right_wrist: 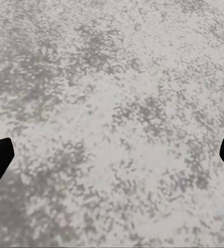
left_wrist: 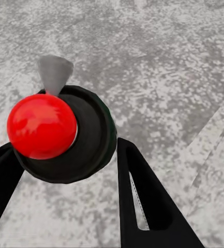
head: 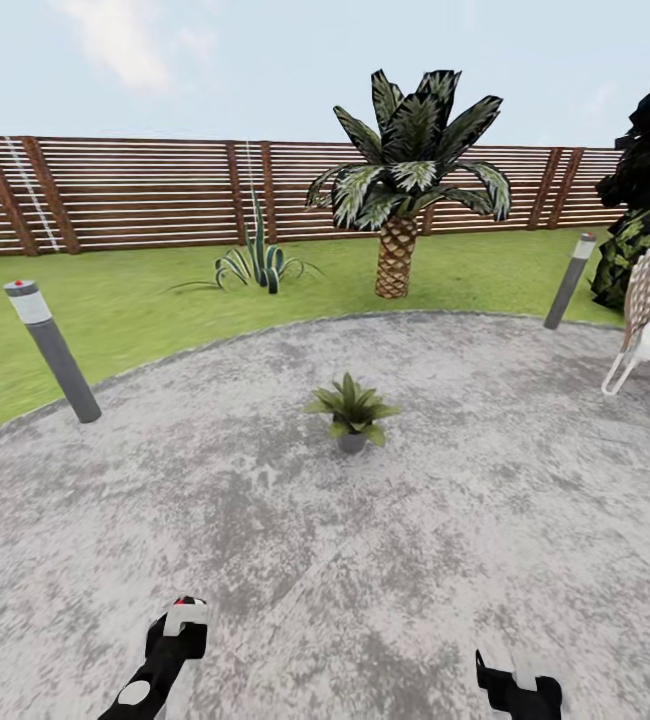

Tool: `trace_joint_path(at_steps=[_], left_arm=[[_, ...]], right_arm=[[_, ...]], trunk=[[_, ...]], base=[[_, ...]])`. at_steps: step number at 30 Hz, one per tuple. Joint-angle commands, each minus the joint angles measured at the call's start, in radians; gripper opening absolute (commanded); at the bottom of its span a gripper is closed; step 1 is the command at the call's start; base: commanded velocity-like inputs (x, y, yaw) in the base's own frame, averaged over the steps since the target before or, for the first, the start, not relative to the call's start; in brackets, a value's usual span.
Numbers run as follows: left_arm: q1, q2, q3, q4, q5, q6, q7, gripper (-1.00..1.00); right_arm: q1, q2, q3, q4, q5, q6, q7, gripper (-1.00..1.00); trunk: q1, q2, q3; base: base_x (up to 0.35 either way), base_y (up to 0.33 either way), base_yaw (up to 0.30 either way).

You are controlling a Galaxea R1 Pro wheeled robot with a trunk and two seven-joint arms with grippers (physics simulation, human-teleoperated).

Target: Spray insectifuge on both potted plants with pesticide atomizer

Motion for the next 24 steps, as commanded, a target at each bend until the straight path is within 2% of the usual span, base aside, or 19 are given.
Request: trace_joint_path(at_steps=[1, 24], left_arm=[[-0.001, 0.000, 0.004, 0.001, -0.007, -0.004, 0.001, -1.00], [-0.001, 0.000, 0.004, 0.002, -0.007, -0.004, 0.001, -1.00]], right_arm=[[-0.001, 0.000, -0.001, 0.001, 0.004, -0.003, -0.003, 1.00], [-0.001, 0.000, -0.001, 0.001, 0.004, -0.002, -0.003, 1.00]], trunk=[[0.000, 0.000, -0.001], [0.000, 0.000, -0.001]], base=[[0.338, 0.000, -0.001], [0.338, 0.000, 0.000]])
